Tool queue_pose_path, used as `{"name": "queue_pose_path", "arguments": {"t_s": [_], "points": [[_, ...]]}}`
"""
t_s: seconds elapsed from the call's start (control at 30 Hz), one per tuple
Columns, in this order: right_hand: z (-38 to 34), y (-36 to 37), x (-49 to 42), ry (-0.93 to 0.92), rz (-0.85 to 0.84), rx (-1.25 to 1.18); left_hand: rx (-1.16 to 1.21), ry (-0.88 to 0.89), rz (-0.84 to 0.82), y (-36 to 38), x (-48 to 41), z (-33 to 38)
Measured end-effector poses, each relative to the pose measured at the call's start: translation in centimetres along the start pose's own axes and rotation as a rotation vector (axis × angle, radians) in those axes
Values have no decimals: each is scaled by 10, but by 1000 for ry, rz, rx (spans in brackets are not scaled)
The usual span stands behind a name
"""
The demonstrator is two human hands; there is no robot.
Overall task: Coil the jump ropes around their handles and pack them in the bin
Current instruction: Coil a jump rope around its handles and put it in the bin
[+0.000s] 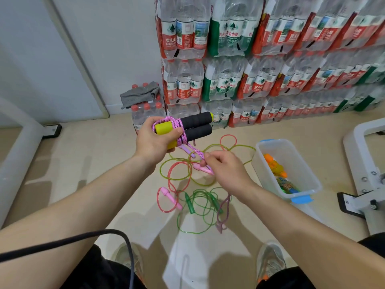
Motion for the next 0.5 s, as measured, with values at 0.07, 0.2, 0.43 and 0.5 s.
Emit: {"name": "queue_pose_path", "arguments": {"t_s": [0.07,0.2,0.43,0.5], "points": [[-10,-14,1,-40,62,29,-25,9,-28,2,-1,1],[-26,-27,3,-66,54,130,-218,135,-121,7,-4,8],[-64,-54,11,-243,164,369,-471,303,-398,40,11,15],[-65,-61,6,-255,120,274,-404,295,-480,52,20,17]]}}
Point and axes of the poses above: each hand's wrist, its own x-axis away from the middle knuckle, its own y-axis out of the palm, z = x × y, the point moved 9 cm from there along -x, towards the middle knuckle, and after that the axes turned 15 degrees about y, right-handed, at the moved point
